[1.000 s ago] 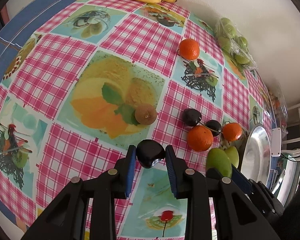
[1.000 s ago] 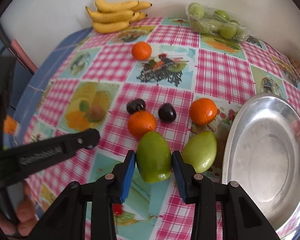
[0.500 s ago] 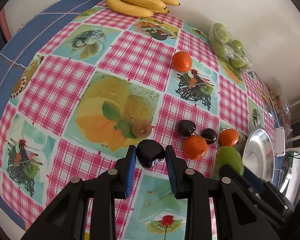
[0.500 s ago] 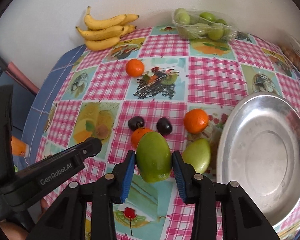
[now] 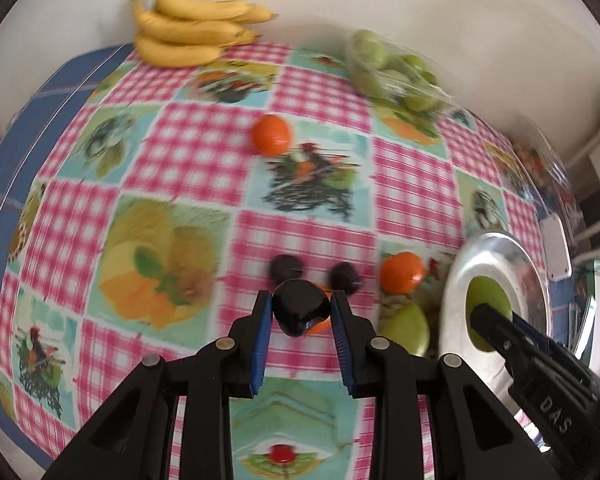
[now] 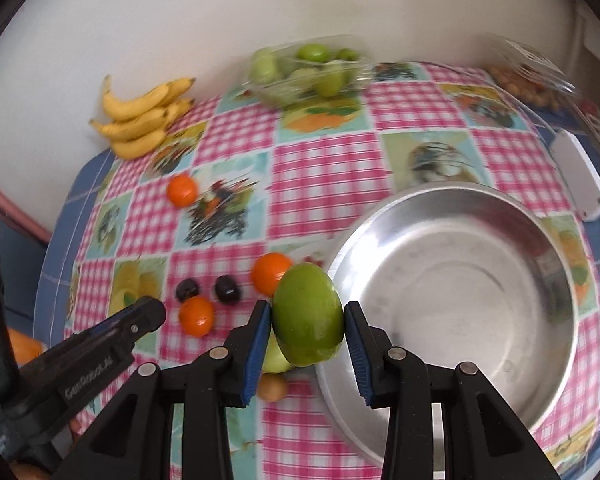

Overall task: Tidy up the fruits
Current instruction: 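Carry the green mango and dark plum over the steel bowl with both tools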

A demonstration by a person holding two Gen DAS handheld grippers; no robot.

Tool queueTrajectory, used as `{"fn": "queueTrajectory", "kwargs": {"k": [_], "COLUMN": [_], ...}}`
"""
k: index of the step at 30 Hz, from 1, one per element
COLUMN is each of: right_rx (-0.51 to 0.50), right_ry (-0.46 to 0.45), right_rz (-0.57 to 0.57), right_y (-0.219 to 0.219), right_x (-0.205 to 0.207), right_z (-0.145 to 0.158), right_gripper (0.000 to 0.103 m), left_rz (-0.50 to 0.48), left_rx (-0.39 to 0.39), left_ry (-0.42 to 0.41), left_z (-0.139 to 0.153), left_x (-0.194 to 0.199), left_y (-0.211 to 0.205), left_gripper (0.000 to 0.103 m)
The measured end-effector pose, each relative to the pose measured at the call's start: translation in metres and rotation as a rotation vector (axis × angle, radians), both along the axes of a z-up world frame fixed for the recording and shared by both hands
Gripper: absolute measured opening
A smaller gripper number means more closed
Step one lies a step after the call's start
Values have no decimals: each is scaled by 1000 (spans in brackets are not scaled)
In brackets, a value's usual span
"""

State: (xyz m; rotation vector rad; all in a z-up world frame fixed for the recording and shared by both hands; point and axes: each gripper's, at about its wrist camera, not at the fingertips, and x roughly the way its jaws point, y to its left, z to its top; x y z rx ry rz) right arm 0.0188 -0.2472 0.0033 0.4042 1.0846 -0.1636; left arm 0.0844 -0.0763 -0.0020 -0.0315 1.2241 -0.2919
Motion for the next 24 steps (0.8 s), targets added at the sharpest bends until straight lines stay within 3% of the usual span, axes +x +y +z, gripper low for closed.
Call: {"fn": "queueTrajectory", "kwargs": {"k": [13,24], "right_rx": [-66,-49], "right_ry": [79,114], "right_rz": [-248,-297], "right_y": [-96,-118], "right_x": [-39,-50], "right_z": [-17,-31], "right_gripper": [40,40], "left_rz": [-261,-387], "left_rx": [19,75], "left_ry": [-29,-23], "left_z": [6,-15], "left_x": [-30,-51], "left_y": [-106,-148], "left_gripper": [31,31]}}
